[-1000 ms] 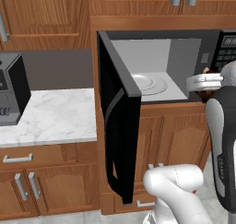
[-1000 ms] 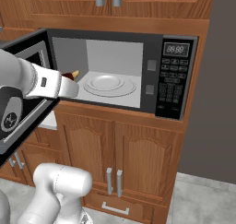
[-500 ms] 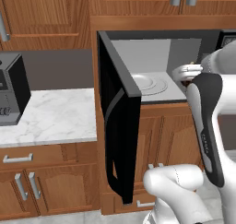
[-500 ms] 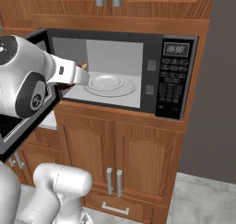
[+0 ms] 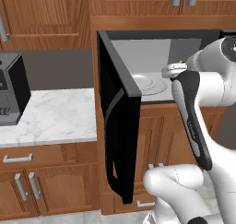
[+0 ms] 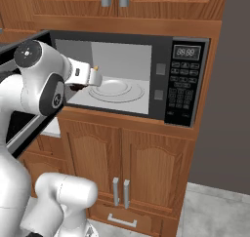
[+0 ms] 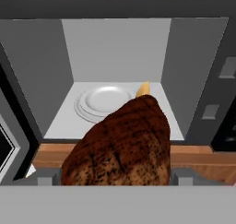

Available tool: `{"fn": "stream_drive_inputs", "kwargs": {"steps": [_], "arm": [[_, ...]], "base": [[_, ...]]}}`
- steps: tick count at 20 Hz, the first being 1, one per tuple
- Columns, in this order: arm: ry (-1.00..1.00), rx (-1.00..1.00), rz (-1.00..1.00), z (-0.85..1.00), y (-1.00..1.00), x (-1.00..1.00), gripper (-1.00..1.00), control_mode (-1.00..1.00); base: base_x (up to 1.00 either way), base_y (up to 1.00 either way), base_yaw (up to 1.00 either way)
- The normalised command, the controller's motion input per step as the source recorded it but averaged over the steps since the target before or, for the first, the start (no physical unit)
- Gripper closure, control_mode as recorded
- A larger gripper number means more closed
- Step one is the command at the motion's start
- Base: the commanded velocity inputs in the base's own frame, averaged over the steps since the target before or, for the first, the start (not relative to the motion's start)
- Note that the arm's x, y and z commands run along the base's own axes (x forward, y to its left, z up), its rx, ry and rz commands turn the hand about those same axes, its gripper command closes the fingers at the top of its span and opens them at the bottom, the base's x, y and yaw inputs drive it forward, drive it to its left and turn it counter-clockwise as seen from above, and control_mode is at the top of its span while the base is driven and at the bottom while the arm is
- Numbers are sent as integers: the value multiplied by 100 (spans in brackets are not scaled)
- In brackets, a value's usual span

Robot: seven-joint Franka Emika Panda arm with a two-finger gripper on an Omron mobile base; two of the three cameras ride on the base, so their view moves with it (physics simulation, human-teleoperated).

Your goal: Transport the steak from the fridge to the microwave and turn on the microwave.

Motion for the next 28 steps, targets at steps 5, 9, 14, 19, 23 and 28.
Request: {"fn": "stream_drive_inputs", "kwargs": {"steps": [5, 9, 14, 19, 23, 28], "arm": [[0, 0, 0, -31, 9, 64, 100, -100], [0, 0, 0, -26, 8, 58, 100, -100], [0, 0, 0, -13, 1, 57, 100, -100], [0, 0, 0, -16, 0, 61, 100, -100], [0, 0, 0, -23, 2, 55, 100, -100], [1, 0, 0, -23, 2, 50, 100, -100]], "base": [[0, 0, 0], [0, 0, 0], [0, 0, 0], [0, 0, 0], [0, 0, 0], [0, 0, 0]]}}
